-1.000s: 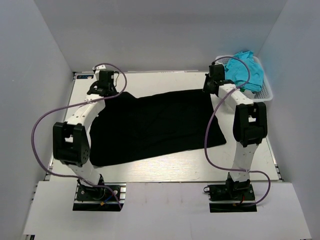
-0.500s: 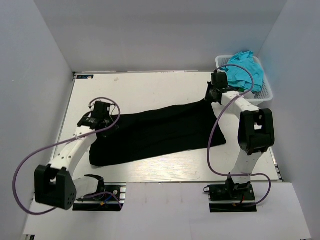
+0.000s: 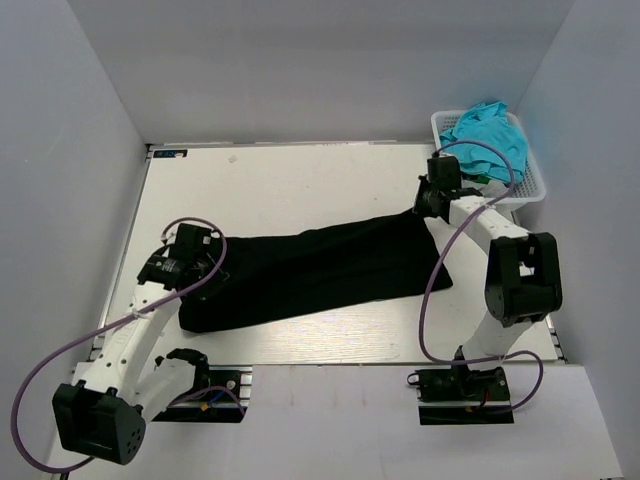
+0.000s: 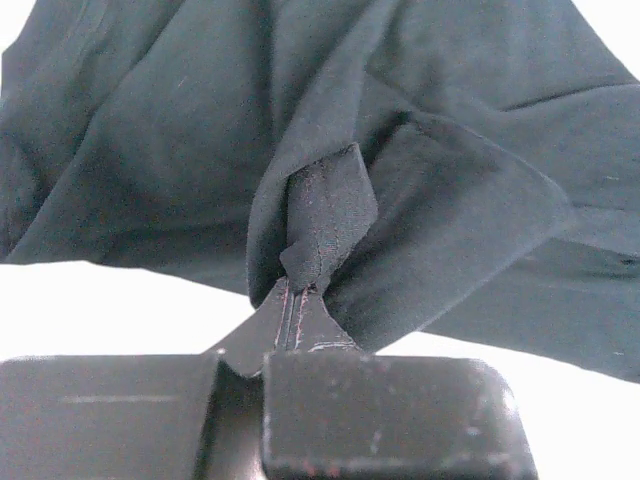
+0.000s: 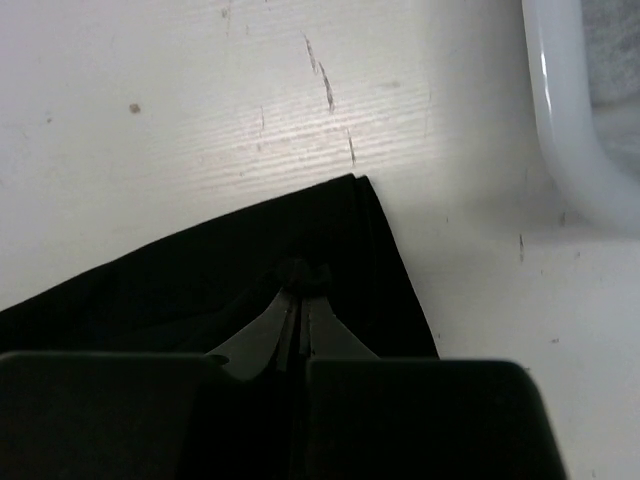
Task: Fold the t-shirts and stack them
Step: Fold the other side of the tshirt into a rectangle
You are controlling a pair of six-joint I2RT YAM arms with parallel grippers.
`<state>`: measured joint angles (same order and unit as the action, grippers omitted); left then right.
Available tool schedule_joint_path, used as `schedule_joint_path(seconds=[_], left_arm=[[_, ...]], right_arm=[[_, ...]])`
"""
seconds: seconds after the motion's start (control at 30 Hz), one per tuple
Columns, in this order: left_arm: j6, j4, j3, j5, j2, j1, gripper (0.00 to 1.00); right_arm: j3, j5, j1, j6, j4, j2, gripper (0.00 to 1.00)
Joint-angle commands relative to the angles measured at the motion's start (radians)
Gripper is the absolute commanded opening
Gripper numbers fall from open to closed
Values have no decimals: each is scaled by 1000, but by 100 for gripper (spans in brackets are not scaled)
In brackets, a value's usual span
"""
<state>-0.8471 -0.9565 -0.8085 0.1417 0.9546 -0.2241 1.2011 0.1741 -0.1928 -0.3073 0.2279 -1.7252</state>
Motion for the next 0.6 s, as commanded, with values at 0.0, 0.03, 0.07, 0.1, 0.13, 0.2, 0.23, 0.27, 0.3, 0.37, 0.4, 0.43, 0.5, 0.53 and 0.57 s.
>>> schedule_joint_path(seconds=[0.0, 0.03, 0.07, 0.1, 0.13, 0.2, 0.23, 0.27, 0.3, 0.37, 0.4, 0.43, 0.5, 0.53, 0.57], left_arm=[[-46, -53, 61, -8, -40, -1, 0], [-46, -41, 71, -25, -40, -1, 0], [-62, -41, 71, -49, -40, -1, 0], [-63, -41, 84, -50, -40, -1, 4], [-63, -41, 84, -62, -40, -1, 13], [-86, -105, 94, -62, -40, -1, 36], [-86, -123, 82, -77, -31, -1, 55], [-86, -146, 53, -88, -31, -1, 64], [-86, -186, 30, -88, -31, -1, 73], [-86, -220, -48, -67, -31, -1, 100], [-86, -232, -73, -47, -31, -1, 100], [-86, -232, -108, -3, -31, -1, 100], [-86, -181, -118, 50, -5, -1, 100], [-76, -147, -118, 50, 7, -1, 100], [-76, -113, -118, 50, 24, 14, 100]], right_arm=[[-92, 7, 4, -16, -45, 94, 0], [-109, 5, 6, -21, -47, 113, 0], [-144, 21, 4, -41, -47, 121, 0], [-181, 30, 4, -50, -36, 159, 0], [-204, 56, 3, -71, -38, 171, 18], [-262, 80, 6, -88, -42, 196, 43], [-293, 94, 4, -90, -39, 229, 47], [-302, 106, 4, -93, -18, 236, 58], [-299, 135, 6, -92, 14, 254, 62], [-282, 157, 3, -96, 56, 300, 77], [-281, 162, 3, -99, 59, 314, 86], [-276, 153, 7, -101, 71, 343, 90], [-278, 96, 1, -96, 51, 389, 90], [-279, 70, 1, -86, 38, 426, 90], [-279, 3, -2, -67, 31, 430, 90]])
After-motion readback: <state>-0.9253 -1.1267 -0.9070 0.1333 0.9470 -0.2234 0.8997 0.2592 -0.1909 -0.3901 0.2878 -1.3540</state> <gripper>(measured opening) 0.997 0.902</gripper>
